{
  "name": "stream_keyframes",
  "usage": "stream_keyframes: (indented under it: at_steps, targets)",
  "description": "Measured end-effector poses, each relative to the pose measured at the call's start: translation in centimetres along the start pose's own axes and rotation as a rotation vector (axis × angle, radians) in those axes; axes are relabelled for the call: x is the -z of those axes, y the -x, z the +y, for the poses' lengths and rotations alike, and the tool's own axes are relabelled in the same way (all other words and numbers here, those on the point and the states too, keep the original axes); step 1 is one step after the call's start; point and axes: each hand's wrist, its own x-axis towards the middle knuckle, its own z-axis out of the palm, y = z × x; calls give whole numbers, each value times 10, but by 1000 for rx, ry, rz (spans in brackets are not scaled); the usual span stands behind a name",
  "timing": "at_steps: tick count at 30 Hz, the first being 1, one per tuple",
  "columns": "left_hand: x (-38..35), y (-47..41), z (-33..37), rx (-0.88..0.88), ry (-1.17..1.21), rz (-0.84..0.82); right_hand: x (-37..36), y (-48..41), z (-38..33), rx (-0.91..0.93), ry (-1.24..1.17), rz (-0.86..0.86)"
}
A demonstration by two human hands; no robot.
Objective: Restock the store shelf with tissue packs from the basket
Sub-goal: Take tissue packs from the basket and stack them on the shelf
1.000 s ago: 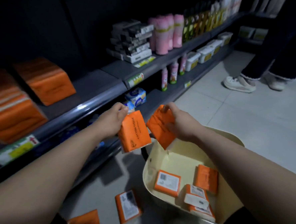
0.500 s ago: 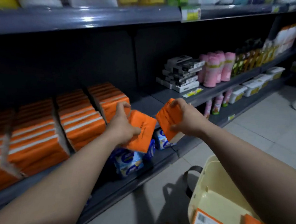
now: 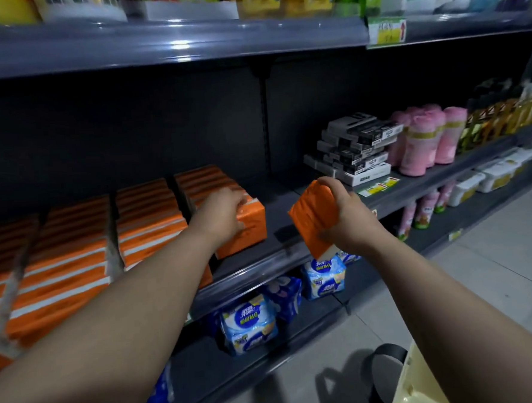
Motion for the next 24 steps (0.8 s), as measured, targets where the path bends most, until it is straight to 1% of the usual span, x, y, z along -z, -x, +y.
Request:
stream_keyframes:
  at_steps: [2,3,6,9,12,14,17,20,24]
  targets:
    - [-2,1,-4,-7,-188,-28,-1,-4,3,-17,-14,-7]
    - [0,3,-6,5,-242,-23,-2,-5,4,-18,-32,-7]
    - [6,8,-13,53,-288,-32,-4,-9,4,-31,-96,3]
    - [12,9,-21,106,-205,-54,-6,-12,1,-71,-128,13]
    - [11,6,-25,133,-84,-36,-5,-14,1,-96,-154,10]
    - [8,4,-25,135,-61,-21,-5,-15,2,-91,-145,1]
    - [4,3,-27,141,-53,-6,-5,-19,4,-39,-75,-28]
    - [7,7,-25,152,-59,-13,-3,-20,-2,25,-70,-59]
    - [27,25,-22,204,2,58,-5,-20,-22,127,-97,-104]
